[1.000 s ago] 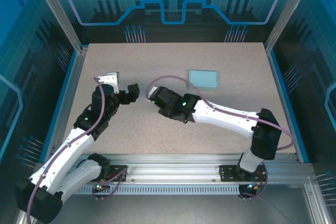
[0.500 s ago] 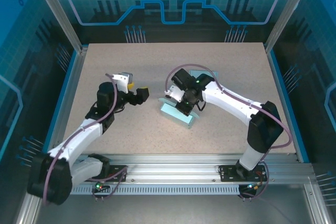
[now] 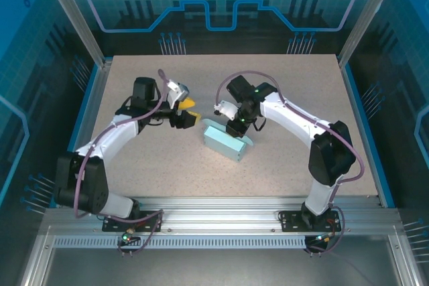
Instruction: Fold the paper box
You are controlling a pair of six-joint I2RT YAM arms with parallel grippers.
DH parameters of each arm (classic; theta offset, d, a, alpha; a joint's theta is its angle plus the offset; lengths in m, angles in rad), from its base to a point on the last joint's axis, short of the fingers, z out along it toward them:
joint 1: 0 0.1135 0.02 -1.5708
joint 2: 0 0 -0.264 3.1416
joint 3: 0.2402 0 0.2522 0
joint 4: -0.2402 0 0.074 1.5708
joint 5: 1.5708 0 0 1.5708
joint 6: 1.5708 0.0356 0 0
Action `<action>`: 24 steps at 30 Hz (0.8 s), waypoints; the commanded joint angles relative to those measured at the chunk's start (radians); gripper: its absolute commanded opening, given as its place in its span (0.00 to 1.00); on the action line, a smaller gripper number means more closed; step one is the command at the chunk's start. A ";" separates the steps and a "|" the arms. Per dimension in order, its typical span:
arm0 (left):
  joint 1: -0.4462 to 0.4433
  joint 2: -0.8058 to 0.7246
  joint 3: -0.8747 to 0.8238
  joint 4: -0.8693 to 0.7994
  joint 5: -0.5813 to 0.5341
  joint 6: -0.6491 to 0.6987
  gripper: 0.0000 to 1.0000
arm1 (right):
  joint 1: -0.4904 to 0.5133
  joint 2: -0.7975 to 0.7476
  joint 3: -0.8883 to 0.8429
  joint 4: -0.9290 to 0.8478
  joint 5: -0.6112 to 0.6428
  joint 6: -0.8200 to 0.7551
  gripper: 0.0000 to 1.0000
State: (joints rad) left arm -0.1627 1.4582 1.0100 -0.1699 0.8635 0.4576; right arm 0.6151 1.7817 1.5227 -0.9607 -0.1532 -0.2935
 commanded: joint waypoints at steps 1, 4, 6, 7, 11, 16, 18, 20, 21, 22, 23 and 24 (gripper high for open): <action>-0.017 0.071 0.101 -0.360 0.018 0.258 0.68 | 0.007 0.012 0.040 -0.023 -0.037 -0.004 0.16; -0.034 0.121 0.167 -0.474 -0.032 0.341 0.64 | 0.014 0.007 0.045 -0.023 -0.031 0.005 0.21; -0.053 0.143 0.191 -0.487 -0.084 0.360 0.64 | 0.018 0.005 0.045 -0.024 -0.025 0.011 0.25; -0.066 0.152 0.201 -0.492 -0.106 0.371 0.64 | 0.020 0.002 0.046 -0.024 -0.022 0.015 0.26; -0.100 0.178 0.227 -0.498 -0.115 0.404 0.63 | 0.021 -0.036 0.048 -0.018 -0.017 0.056 0.32; -0.127 0.197 0.237 -0.458 -0.153 0.386 0.48 | 0.017 -0.164 0.012 0.025 -0.001 0.149 0.44; -0.140 0.205 0.239 -0.450 -0.179 0.386 0.46 | 0.013 -0.227 -0.026 0.059 0.043 0.208 0.60; -0.147 0.215 0.250 -0.452 -0.201 0.386 0.45 | 0.007 -0.296 -0.077 0.089 0.092 0.277 0.94; -0.147 0.220 0.256 -0.454 -0.206 0.386 0.45 | 0.004 -0.324 -0.102 0.103 0.117 0.308 1.00; -0.149 0.224 0.264 -0.458 -0.212 0.384 0.44 | 0.002 -0.355 -0.130 0.115 0.141 0.341 1.00; -0.149 0.226 0.269 -0.456 -0.224 0.379 0.44 | 0.001 -0.383 -0.158 0.124 0.159 0.368 1.00; -0.150 0.226 0.269 -0.445 -0.240 0.373 0.44 | 0.000 -0.404 -0.182 0.133 0.181 0.392 0.99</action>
State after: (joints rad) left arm -0.3061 1.6756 1.2407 -0.6155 0.6601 0.8150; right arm 0.6247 1.4147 1.4052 -0.8619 -0.0574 -0.0292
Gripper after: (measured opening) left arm 0.445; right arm 0.988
